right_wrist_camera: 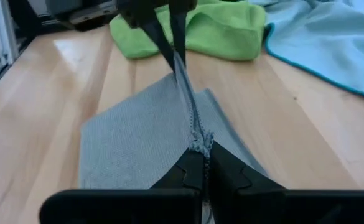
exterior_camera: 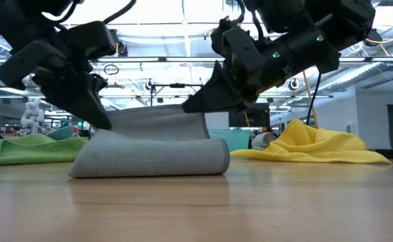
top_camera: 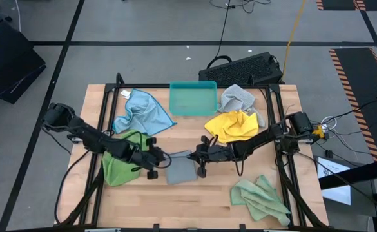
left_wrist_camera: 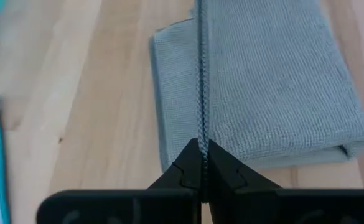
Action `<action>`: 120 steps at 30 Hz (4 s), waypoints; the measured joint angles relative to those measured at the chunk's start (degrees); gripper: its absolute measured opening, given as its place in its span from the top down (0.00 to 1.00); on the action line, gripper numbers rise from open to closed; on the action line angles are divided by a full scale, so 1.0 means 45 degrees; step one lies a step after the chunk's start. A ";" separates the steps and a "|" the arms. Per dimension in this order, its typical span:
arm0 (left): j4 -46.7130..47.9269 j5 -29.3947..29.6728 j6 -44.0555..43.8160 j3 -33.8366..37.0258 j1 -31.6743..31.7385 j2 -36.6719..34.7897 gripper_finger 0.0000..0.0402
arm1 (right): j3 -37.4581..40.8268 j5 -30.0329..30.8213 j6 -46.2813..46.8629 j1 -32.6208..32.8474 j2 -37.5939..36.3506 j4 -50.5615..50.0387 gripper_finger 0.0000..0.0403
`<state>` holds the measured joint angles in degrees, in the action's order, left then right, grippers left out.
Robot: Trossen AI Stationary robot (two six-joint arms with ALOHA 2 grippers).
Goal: Fold microfiber towels
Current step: Fold the dark gray microfiber cloth
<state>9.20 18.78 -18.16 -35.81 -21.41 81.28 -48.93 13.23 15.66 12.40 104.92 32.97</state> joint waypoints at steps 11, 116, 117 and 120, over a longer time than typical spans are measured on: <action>-0.0108 -0.0180 -0.0225 -0.0003 0.0315 0.0101 0.98 | 0.0000 -0.0004 0.0166 -0.0261 0.0005 -0.0445 1.00; -0.6635 0.2952 -0.1951 0.2249 -0.0752 0.2897 0.77 | -0.2351 -0.0931 -0.0952 -0.0934 0.3896 0.3436 0.99; -0.6683 0.3000 -0.2049 0.2244 -0.0753 0.3002 0.77 | -0.2351 -0.0932 -0.0860 -0.0991 0.3976 0.3259 0.99; -0.6704 0.3028 -0.2082 0.2244 -0.0758 0.3026 0.77 | -0.2342 -0.0960 -0.0506 -0.1177 0.4183 0.2773 0.99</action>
<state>-20.96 32.40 -27.53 -25.71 -24.82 94.89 -59.47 8.91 13.38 7.10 123.75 45.44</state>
